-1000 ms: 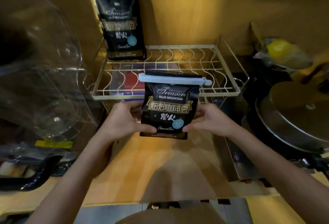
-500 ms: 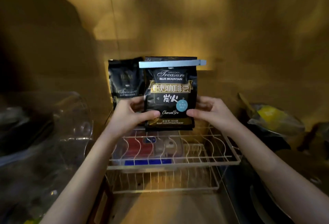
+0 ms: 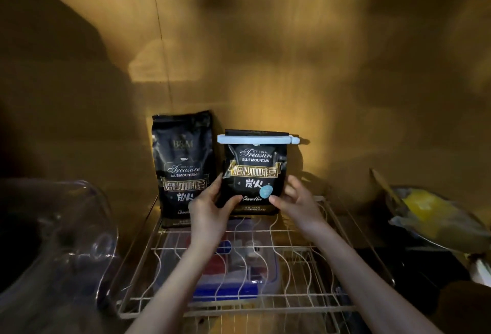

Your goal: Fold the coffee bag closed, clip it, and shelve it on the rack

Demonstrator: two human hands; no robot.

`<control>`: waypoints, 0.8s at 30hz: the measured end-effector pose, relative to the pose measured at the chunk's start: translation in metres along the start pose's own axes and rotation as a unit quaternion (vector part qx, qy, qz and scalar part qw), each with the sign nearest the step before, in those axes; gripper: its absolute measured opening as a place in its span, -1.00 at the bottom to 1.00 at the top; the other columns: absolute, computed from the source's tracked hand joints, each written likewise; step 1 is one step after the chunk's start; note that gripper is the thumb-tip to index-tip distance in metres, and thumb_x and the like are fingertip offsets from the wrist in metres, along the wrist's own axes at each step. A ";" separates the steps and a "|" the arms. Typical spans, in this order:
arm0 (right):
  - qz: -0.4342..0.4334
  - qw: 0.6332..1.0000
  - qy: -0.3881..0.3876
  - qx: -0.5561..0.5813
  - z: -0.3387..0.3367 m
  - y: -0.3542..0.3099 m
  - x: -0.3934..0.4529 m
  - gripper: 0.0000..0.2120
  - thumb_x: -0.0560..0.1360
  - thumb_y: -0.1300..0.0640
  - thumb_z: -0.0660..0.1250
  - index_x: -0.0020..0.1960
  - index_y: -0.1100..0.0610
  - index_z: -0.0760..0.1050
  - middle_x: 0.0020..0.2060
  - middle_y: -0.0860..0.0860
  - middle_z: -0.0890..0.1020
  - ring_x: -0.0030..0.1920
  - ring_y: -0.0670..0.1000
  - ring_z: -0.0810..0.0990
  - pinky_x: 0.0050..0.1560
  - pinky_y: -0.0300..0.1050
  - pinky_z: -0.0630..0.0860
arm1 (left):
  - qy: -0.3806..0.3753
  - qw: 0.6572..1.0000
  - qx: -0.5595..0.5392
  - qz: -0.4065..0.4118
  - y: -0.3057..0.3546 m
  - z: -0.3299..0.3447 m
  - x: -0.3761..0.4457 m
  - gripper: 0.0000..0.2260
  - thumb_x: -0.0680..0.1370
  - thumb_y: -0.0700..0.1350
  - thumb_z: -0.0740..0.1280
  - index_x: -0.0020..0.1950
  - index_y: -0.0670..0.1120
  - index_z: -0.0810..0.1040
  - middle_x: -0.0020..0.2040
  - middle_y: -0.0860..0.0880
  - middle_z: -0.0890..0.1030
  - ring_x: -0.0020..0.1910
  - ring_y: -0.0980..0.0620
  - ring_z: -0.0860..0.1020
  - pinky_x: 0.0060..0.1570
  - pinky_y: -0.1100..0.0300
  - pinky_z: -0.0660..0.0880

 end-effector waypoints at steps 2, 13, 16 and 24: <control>0.014 1.000 0.000 -0.005 0.003 0.011 0.003 -0.38 0.42 0.21 0.38 0.40 0.13 0.19 0.27 0.05 0.49 0.20 0.05 0.51 0.18 0.05 0.50 | 0.015 0.999 0.025 0.015 -0.009 0.007 -0.004 -0.45 0.35 -0.23 0.46 0.29 -0.17 0.37 0.16 0.00 0.48 0.16 0.06 0.48 0.19 0.38 0.30; -0.024 0.999 -0.001 -0.037 0.018 0.029 0.009 -0.65 0.47 0.18 0.31 0.22 0.00 0.35 0.05 -0.07 0.58 0.10 -0.15 0.55 0.03 -0.28 0.53 | -0.107 0.959 0.228 0.128 -0.023 0.040 -0.011 -0.30 0.42 -0.21 0.38 0.44 -0.17 0.06 0.48 -0.14 0.10 0.46 -0.01 -0.05 0.39 -0.13 0.05; -0.019 0.997 -0.015 -0.073 0.018 0.025 0.006 -0.68 0.51 0.15 0.25 0.25 -0.01 0.33 0.14 0.00 0.55 0.19 0.00 0.52 0.15 -0.10 0.49 | -0.132 0.956 0.235 0.119 -0.020 0.043 -0.012 -0.29 0.45 -0.10 0.34 0.45 -0.16 -0.01 0.49 -0.12 0.03 0.48 -0.05 -0.08 0.40 -0.07 0.00; -0.073 0.970 0.037 -0.227 0.003 -0.054 -0.024 -0.52 0.49 0.10 0.27 0.38 0.01 0.23 0.32 -0.05 0.40 0.27 -0.07 0.39 0.13 -0.29 0.35 | -0.238 0.951 0.196 0.016 0.023 0.010 0.016 -0.40 0.48 0.04 0.30 0.43 -0.04 0.11 0.51 -0.07 0.07 0.48 -0.03 0.06 0.45 0.03 0.13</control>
Point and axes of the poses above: each hand's wrist, its own x-axis towards the middle knuckle, its own z-axis out of the palm, y = z × x, the point moved 1 cm from there along x, towards the middle knuckle
